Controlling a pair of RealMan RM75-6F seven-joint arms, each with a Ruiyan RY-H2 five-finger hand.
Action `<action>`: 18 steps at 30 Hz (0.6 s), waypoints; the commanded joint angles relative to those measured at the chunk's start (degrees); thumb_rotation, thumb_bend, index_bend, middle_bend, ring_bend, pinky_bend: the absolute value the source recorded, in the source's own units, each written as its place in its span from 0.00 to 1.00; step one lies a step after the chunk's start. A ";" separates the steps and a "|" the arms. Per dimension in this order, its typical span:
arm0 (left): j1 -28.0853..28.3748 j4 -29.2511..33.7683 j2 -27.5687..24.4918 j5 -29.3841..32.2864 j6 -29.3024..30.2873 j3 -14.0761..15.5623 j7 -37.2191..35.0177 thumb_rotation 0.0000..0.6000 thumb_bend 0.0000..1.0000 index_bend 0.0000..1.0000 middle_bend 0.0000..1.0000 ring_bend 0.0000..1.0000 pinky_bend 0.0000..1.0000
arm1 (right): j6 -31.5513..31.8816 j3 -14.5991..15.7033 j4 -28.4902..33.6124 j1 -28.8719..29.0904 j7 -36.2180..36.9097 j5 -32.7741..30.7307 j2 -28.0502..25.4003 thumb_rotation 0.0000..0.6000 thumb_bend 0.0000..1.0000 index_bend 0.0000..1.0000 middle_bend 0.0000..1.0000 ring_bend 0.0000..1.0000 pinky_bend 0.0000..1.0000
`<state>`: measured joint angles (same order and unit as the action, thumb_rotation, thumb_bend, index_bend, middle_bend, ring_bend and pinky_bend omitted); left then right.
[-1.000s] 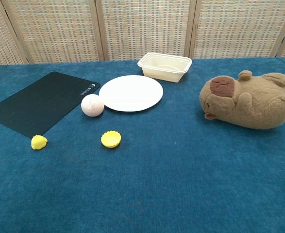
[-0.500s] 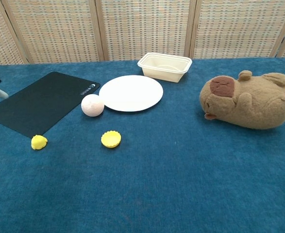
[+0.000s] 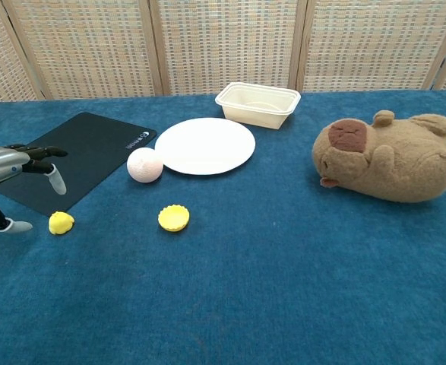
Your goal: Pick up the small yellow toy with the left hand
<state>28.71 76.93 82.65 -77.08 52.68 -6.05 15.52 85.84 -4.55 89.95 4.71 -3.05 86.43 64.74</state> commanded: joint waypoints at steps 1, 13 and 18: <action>0.99 -1.26 1.14 0.56 -1.39 0.34 0.35 1.00 0.25 0.35 0.00 0.00 0.00 | -0.24 -0.04 -0.16 0.05 0.02 -0.31 0.10 1.00 0.00 0.00 0.00 0.00 0.00; 2.91 -4.88 4.29 0.98 -2.73 0.81 -1.26 1.00 0.27 0.40 0.00 0.00 0.00 | -1.34 -0.49 -0.97 0.42 0.47 -1.75 0.42 1.00 0.00 0.00 0.00 0.00 0.00; 3.24 -5.85 4.62 0.47 -2.69 1.21 -3.12 1.00 0.28 0.48 0.00 0.00 0.00 | -1.49 -0.63 -1.21 0.48 0.49 -2.13 0.57 1.00 0.00 0.00 0.00 0.00 0.00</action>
<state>31.86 71.23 87.21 -76.51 50.02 -4.95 12.58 84.36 -5.17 88.75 5.18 -2.56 84.30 65.30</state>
